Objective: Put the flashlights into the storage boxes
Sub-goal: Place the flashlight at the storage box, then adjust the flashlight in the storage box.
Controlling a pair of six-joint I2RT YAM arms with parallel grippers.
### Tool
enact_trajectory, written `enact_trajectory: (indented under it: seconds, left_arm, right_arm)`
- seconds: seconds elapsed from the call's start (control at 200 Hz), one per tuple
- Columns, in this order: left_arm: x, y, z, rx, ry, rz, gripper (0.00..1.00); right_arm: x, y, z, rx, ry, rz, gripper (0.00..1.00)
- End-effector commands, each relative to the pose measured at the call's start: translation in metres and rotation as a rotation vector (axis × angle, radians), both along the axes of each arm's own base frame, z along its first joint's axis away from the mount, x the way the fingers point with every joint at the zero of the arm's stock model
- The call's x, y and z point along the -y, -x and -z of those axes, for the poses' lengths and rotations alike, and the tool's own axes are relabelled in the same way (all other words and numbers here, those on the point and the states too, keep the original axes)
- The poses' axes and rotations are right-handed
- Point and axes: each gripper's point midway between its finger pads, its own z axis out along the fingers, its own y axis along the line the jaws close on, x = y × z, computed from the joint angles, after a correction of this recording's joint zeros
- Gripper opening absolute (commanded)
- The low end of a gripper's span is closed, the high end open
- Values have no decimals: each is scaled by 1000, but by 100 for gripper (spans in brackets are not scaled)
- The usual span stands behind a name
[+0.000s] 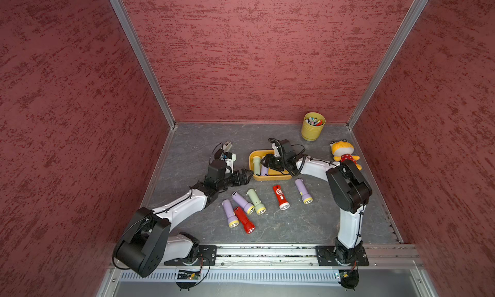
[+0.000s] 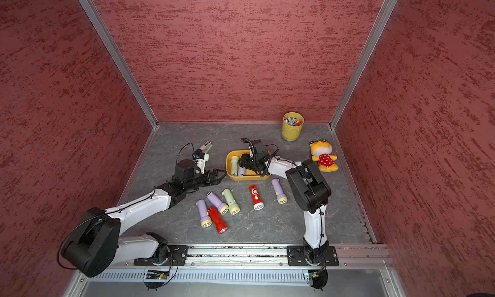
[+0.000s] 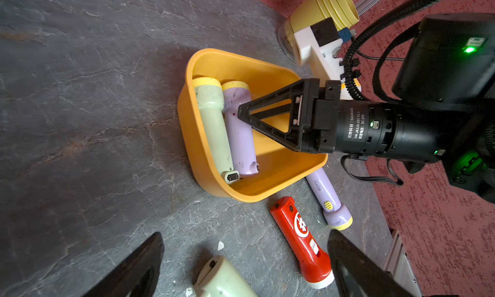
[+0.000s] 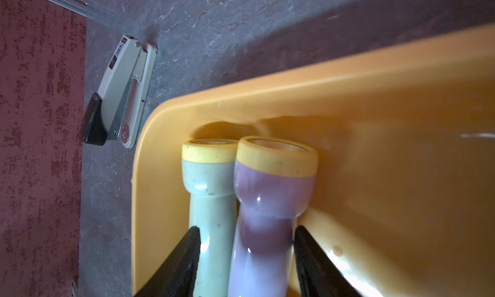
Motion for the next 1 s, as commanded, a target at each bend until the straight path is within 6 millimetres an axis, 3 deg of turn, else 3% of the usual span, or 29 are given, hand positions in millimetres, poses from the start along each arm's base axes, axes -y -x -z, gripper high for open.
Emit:
enact_trajectory:
  seconds: [0.0,0.18,0.331,0.706,0.992]
  left_arm:
    - [2,-2,-13,32,8,9,96]
    - [1,3,-24,48,20,13,95]
    - [-4,6,-21,44,-5,2,96]
    - [-4,-7,-8,13,-49,-19,96]
    - [5,-19,0,3,-53,1,95]
  right_arm:
    - [5,-10,-39,82,2,13,58]
    - [11,-6,-52,111,24,0,58]
    - [15,-1,-51,111,56,-7,58]
    - [24,-4,-12,34,159,4,58]
    - [17,-9,4,6,170,-28,56]
